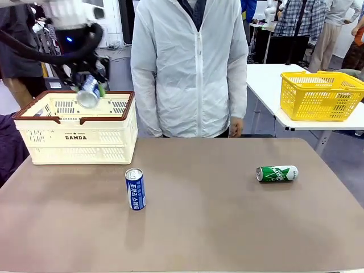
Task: Place the drinks into the Shopping basket.
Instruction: Pick up one drink and place it into the Shopping basket.
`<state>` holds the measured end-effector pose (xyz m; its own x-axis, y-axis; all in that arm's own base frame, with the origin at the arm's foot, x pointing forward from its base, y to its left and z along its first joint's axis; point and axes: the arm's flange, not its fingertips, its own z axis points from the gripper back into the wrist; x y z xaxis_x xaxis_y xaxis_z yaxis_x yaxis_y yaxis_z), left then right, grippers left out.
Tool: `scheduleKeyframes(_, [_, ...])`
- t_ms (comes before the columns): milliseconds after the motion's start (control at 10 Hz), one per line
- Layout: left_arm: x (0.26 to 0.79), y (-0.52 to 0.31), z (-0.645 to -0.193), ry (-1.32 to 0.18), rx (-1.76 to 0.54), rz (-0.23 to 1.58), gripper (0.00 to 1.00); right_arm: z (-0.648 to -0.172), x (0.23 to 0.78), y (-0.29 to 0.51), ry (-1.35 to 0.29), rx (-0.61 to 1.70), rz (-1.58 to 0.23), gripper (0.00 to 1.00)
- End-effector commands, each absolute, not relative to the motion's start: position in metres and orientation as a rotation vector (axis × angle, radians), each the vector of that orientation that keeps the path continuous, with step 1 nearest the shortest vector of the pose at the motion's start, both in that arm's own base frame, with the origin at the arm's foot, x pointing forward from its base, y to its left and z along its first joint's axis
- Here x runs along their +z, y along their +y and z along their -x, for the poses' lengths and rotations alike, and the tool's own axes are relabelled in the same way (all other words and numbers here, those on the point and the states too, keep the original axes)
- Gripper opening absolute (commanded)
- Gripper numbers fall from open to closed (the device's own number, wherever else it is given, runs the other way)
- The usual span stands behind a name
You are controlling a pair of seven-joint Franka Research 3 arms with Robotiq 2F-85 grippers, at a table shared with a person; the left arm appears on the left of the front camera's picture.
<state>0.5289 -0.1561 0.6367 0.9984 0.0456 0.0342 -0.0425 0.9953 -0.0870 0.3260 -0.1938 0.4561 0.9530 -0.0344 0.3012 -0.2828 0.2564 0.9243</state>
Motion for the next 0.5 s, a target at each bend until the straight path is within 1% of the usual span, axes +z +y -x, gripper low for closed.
scheduleKeyframes(0, [0.639,-0.145,-0.595,-0.107,-0.033,0.098,0.00,-0.323,0.459,-0.195,-0.279,0.197,-1.300,1.00])
scheduleKeyframes(200, [0.621,-0.097,-0.649,-0.108,0.009,0.123,0.00,-0.323,0.459,-0.195,-0.279,0.197,-1.300,1.00])
scheduleKeyframes(400, [0.615,-0.083,-0.670,-0.132,0.107,0.124,0.00,-0.323,0.459,-0.195,-0.279,0.197,-1.300,1.00])
